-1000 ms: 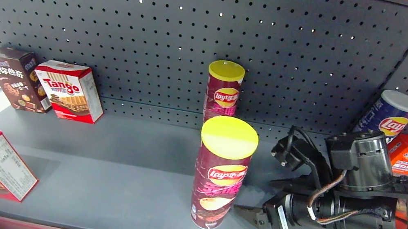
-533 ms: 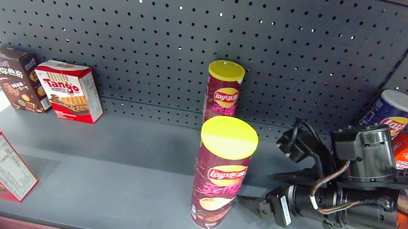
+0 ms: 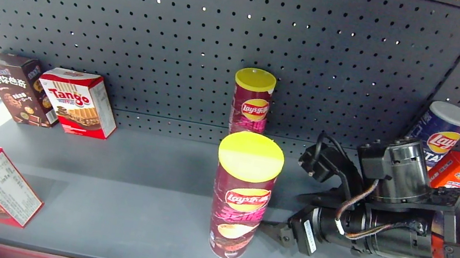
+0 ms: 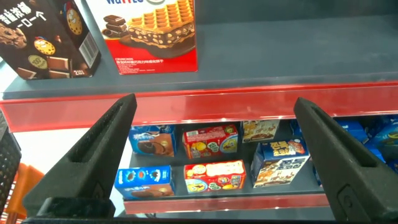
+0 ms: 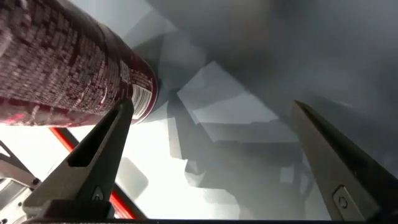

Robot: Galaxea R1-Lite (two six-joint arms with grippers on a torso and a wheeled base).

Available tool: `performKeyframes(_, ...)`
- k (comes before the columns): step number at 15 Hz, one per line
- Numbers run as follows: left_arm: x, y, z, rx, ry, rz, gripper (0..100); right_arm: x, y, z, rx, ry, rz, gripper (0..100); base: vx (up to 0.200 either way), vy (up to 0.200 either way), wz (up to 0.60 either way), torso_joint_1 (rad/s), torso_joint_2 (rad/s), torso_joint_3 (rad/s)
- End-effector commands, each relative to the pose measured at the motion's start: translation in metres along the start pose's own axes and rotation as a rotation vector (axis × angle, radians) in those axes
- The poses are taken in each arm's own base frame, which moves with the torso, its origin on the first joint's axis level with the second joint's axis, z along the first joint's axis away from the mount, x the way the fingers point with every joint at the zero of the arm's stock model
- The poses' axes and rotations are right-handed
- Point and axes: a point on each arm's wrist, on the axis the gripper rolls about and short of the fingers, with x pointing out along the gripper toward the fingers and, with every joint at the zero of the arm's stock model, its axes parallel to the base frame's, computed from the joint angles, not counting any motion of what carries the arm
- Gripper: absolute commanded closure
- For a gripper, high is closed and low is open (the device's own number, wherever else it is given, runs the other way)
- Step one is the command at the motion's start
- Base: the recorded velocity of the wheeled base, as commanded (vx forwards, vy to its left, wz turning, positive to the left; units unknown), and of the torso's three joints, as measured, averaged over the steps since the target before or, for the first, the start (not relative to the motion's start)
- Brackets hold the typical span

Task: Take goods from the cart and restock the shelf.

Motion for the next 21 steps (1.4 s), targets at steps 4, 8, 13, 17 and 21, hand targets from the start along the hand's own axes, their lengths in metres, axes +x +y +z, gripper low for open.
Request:
performKeyframes(4,0.000,0.000,0.000,0.000,0.001,0.000,0,-0.002,0.004,0.000,-0.007,-0.003,0.011,0,0.000,0.000,0.00,0.000,0.00,0.000)
performKeyframes(8,0.000,0.000,0.000,0.000,0.001,0.000,0,-0.016,0.002,0.000,-0.004,-0.028,0.004,0,0.000,0.000,0.00,0.000,0.00,0.000)
performKeyframes(13,0.000,0.000,0.000,0.003,0.003,-0.003,0,-0.075,-0.002,0.015,0.003,-0.201,-0.020,0,0.000,0.000,0.00,0.000,0.00,0.000)
performKeyframes(17,0.000,0.000,0.000,0.000,0.003,-0.002,0,-0.131,-0.002,0.020,0.002,-0.357,-0.030,0,0.000,0.000,0.00,0.000,0.00,0.000)
performKeyframes(21,0.000,0.000,0.000,0.000,0.003,-0.002,0,-0.205,0.000,-0.038,-0.001,-0.491,-0.055,0,0.000,0.000,0.00,0.000,0.00,0.000)
